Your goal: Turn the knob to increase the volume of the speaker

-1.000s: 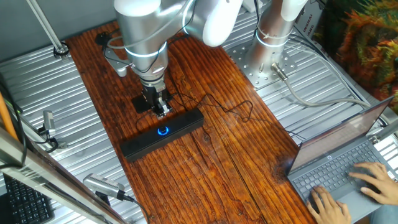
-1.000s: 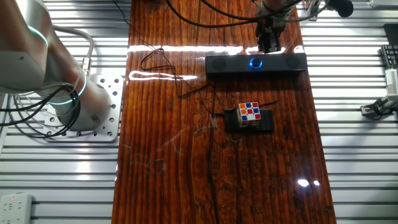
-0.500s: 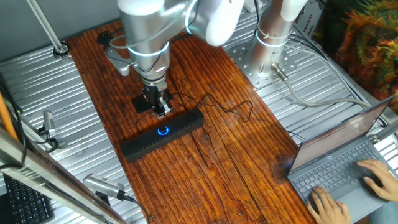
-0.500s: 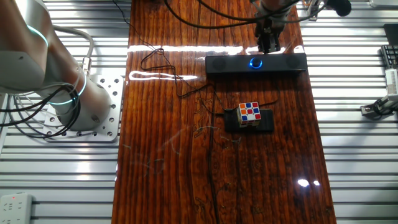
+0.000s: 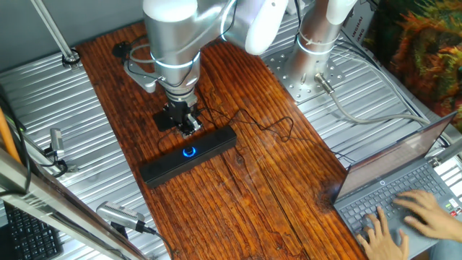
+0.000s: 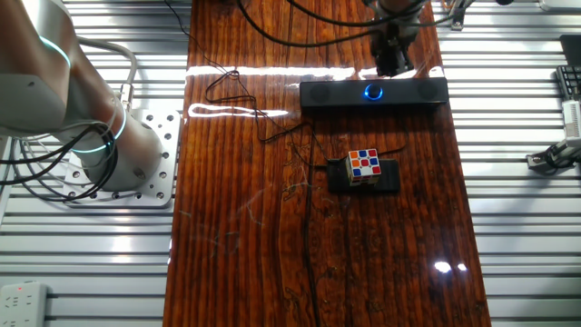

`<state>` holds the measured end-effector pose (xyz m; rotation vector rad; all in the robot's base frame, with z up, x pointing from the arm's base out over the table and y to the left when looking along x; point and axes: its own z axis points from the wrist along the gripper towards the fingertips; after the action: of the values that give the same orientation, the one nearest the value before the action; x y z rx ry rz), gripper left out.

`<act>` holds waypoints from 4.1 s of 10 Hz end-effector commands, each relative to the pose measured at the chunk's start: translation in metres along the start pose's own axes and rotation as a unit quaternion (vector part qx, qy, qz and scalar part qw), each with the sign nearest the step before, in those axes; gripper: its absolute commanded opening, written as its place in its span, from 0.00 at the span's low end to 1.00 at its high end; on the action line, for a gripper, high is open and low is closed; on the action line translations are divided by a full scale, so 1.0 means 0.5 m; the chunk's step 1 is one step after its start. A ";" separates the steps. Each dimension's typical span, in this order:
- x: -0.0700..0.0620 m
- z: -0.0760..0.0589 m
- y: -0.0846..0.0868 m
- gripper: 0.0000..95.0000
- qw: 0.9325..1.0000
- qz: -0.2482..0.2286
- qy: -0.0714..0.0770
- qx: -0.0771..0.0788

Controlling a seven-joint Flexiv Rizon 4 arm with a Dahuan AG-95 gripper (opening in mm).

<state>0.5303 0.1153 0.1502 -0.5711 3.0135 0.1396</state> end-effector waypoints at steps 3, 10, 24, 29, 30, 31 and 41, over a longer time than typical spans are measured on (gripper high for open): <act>-0.003 0.001 0.000 0.00 1.000 0.012 0.009 -0.014; -0.003 0.001 0.001 0.00 1.000 0.020 0.007 -0.016; 0.016 0.054 0.009 0.00 0.999 0.035 0.002 -0.021; 0.015 0.055 0.008 0.00 0.999 0.033 0.002 -0.019; 0.015 0.054 0.008 0.00 0.999 0.035 0.001 -0.019; 0.014 0.055 0.008 0.00 0.999 0.035 0.001 -0.018; 0.004 0.087 -0.008 0.00 0.999 0.034 -0.002 -0.019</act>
<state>0.5326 0.1154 0.1056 -0.4744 3.0327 0.2042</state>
